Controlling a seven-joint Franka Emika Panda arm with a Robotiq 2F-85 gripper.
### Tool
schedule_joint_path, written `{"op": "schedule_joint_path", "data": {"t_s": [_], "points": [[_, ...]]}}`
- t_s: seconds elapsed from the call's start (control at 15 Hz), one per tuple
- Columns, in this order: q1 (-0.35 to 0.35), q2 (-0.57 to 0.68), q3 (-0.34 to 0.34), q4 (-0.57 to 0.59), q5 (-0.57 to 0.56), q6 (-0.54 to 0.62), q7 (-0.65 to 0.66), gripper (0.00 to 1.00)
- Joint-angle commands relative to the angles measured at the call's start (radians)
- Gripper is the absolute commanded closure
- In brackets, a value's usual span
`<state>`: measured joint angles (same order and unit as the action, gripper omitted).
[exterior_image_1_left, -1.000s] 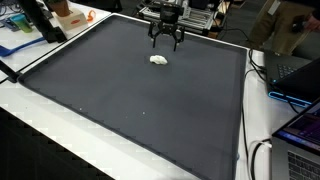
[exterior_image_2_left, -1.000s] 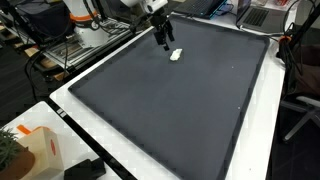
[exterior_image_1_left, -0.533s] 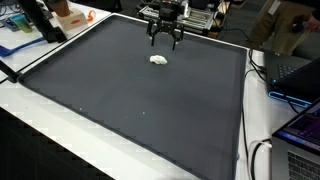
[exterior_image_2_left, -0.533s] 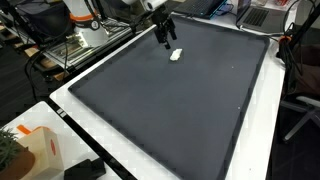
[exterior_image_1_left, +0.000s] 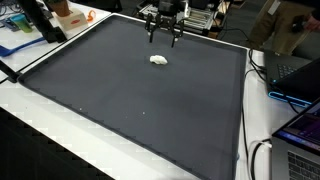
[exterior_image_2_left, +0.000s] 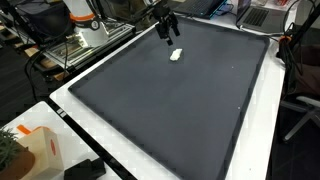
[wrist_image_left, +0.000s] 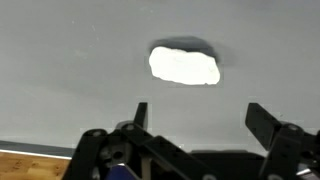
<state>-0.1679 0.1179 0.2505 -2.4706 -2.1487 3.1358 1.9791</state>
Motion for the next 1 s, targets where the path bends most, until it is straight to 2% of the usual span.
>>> {"op": "schedule_joint_path", "data": {"t_s": [0.0,0.47,0.53,0.6,0.93], "points": [[0.011,-0.012,-0.024,-0.036,0.078,0.009,-0.064,0.0],[0.013,-0.018,-0.042,-0.064,0.257,0.027,-0.209,0.0],[0.012,-0.024,-0.036,-0.06,0.239,0.042,-0.235,0.0],[0.004,0.002,-0.025,-0.035,0.208,0.017,-0.183,0.0],[0.011,0.005,-0.029,-0.034,0.253,0.014,-0.216,0.0]]}}
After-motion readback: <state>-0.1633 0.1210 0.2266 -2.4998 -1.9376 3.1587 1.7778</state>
